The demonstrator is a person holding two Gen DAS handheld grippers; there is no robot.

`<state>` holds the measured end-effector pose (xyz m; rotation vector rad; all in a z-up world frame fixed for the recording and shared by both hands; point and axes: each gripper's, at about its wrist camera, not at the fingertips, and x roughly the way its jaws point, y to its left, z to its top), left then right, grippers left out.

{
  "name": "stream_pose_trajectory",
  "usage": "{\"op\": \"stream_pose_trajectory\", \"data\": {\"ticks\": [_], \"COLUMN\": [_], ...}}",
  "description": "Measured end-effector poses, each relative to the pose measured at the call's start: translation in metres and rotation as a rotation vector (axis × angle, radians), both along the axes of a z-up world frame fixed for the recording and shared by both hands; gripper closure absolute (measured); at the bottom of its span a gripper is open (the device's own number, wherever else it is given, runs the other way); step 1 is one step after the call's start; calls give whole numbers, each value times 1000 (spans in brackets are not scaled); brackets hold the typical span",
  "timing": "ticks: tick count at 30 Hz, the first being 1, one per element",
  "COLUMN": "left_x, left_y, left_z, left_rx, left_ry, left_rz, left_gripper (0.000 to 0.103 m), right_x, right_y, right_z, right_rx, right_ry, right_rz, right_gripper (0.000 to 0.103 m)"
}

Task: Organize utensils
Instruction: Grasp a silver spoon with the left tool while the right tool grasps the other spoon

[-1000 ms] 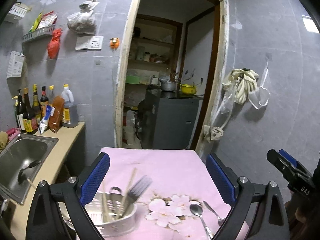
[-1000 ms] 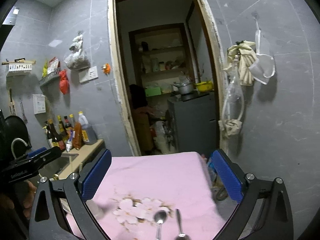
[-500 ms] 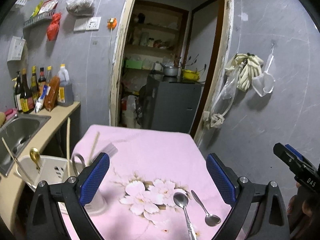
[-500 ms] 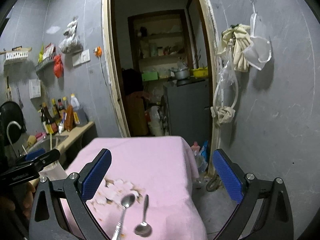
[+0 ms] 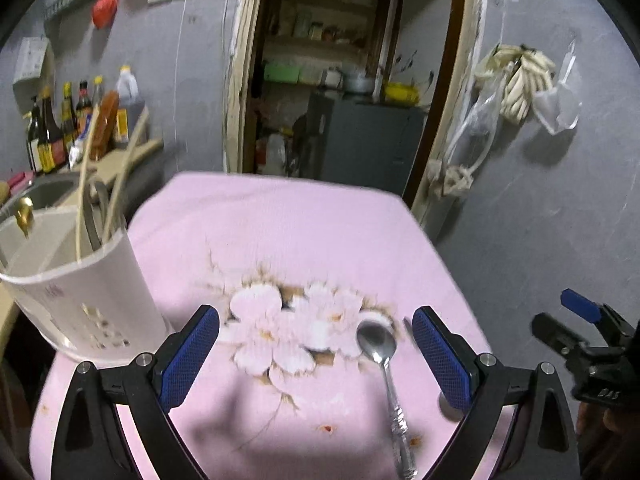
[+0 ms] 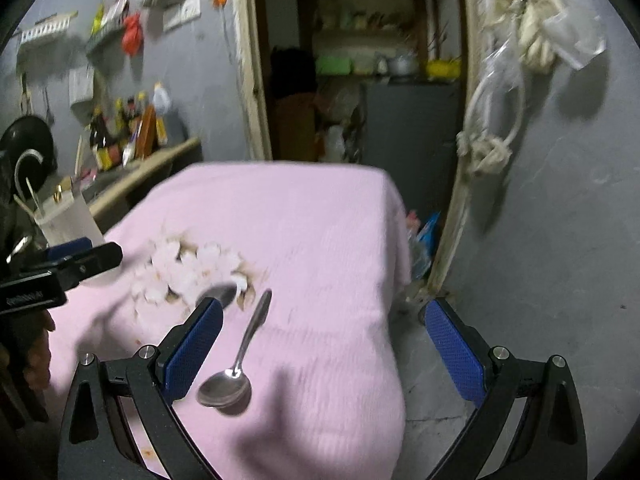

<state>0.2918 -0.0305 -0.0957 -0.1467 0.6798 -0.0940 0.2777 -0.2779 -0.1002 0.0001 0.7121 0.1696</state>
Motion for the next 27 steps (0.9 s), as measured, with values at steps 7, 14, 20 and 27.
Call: {"op": "stream_pose_trajectory", "data": {"ticks": [7, 14, 20, 27], "left_x": [19, 28, 35, 44], "left_y": [10, 17, 14, -1], "left_z": [-29, -44, -50, -54], "left_rx": [-39, -70, -88, -95], "left_ry": [95, 137, 163, 191], "left_rz": [29, 42, 13, -51], "left_gripper": [6, 6, 6, 11], "right_x": [41, 57, 61, 52], "right_y": [20, 48, 48, 16], "right_z": [-40, -62, -68, -68], "right_rx": [-17, -111, -142, -112], "right_ry": [106, 173, 218, 228], "right_rz": [85, 149, 118, 18], "right_gripper": [4, 4, 4, 4]}}
